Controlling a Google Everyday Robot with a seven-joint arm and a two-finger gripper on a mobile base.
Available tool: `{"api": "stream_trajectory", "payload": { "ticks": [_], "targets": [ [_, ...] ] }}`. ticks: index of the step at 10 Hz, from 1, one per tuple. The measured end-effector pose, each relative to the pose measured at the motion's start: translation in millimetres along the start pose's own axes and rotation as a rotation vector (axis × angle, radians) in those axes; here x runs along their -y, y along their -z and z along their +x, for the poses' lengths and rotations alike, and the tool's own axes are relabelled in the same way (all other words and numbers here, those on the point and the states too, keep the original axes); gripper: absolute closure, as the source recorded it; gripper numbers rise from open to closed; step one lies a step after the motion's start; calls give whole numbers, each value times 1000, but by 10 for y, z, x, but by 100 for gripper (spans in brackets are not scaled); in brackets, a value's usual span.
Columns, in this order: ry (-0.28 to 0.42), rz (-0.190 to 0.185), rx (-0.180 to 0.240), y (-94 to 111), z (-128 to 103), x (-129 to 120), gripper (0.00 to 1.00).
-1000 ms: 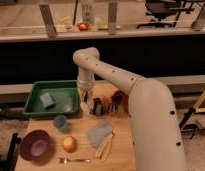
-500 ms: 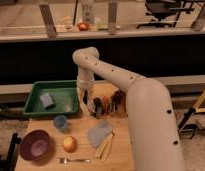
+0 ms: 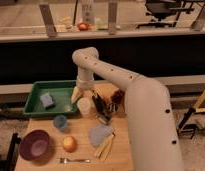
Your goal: Place brush in paper cup
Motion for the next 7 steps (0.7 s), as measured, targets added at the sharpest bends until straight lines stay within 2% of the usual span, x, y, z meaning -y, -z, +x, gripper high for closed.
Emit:
{"api": "stream_trajectory", "payload": {
  "ticks": [5,7],
  "targets": [
    [3,0,-2,-5,-13,6,20],
    [7,3,-23,23,-28,17,20]
  ]
}}
